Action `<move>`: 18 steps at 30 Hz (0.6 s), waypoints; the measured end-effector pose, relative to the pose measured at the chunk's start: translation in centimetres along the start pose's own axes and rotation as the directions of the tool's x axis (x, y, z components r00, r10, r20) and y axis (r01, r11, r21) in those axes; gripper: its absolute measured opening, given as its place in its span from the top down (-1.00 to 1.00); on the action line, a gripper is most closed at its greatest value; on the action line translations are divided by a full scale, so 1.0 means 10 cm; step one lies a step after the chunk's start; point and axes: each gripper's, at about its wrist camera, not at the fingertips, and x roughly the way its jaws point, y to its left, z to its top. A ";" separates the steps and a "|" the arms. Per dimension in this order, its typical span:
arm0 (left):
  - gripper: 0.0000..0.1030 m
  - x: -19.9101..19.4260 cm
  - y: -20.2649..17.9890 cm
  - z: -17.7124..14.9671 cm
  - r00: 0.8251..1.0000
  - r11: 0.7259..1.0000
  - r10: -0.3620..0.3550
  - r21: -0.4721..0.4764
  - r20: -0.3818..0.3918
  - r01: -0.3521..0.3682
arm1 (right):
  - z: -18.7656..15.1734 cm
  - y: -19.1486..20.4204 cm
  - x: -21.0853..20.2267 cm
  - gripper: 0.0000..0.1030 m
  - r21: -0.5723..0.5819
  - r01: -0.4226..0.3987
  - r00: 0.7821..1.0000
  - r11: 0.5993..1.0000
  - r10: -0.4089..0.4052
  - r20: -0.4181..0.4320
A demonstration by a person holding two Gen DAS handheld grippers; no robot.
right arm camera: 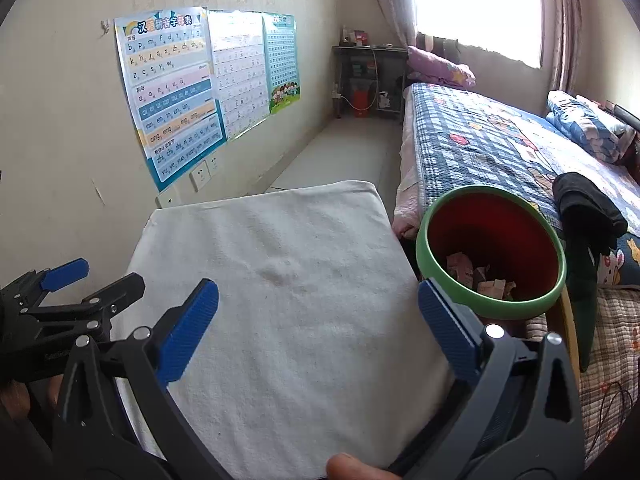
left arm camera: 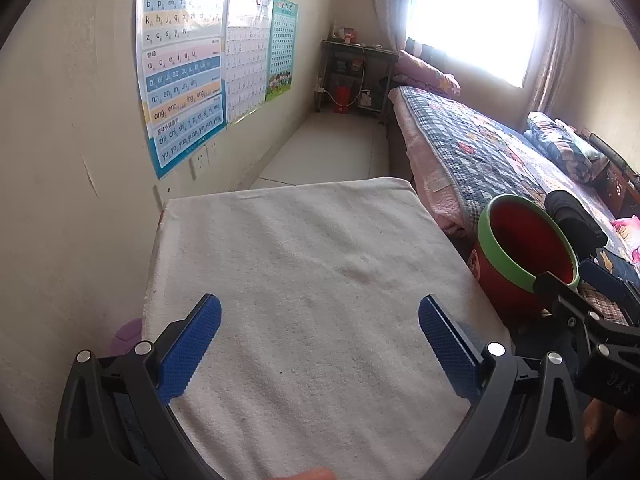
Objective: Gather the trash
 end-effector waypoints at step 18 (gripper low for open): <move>-0.84 -0.02 -0.01 -0.01 1.000 1.000 0.009 0.017 -0.002 -0.009 | -0.03 0.00 0.06 -0.90 0.015 0.005 1.000 1.000 -0.005 -0.012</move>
